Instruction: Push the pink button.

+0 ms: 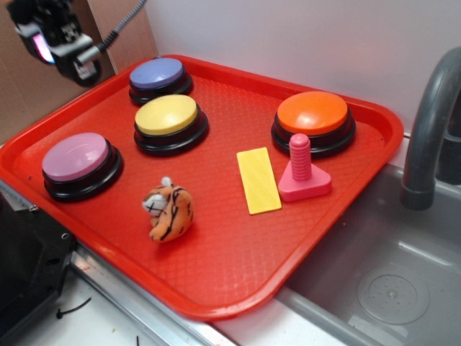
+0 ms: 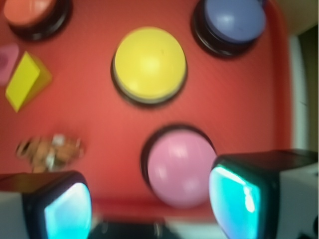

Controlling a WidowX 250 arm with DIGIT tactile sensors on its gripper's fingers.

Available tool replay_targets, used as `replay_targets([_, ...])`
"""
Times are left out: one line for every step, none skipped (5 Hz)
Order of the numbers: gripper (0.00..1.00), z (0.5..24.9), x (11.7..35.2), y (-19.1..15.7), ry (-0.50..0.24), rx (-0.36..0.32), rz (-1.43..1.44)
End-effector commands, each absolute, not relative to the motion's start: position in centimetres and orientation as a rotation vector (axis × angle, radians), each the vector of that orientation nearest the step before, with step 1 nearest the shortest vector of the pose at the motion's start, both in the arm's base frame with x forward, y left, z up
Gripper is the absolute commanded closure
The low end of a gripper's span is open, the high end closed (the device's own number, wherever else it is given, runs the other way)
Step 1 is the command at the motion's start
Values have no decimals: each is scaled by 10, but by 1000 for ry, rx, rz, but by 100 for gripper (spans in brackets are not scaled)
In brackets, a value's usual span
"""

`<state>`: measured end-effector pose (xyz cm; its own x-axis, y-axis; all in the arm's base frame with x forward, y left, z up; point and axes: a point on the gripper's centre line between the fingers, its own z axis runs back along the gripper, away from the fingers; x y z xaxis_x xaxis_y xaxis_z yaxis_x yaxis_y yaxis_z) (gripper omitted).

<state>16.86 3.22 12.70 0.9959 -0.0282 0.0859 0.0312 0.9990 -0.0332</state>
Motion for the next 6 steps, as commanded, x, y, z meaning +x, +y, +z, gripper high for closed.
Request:
replay_targets([0, 90, 167, 39, -100, 27, -109])
replay_targets([0, 75, 162, 43, -71, 58, -137])
replay_targets([0, 57, 161, 57, -46, 84, -126])
replay_targets([0, 46, 163, 61, -5, 84, -114])
replay_targets([0, 49, 164, 58, 2, 83, -132])
replay_targets([0, 63, 168, 57, -5, 86, -118])
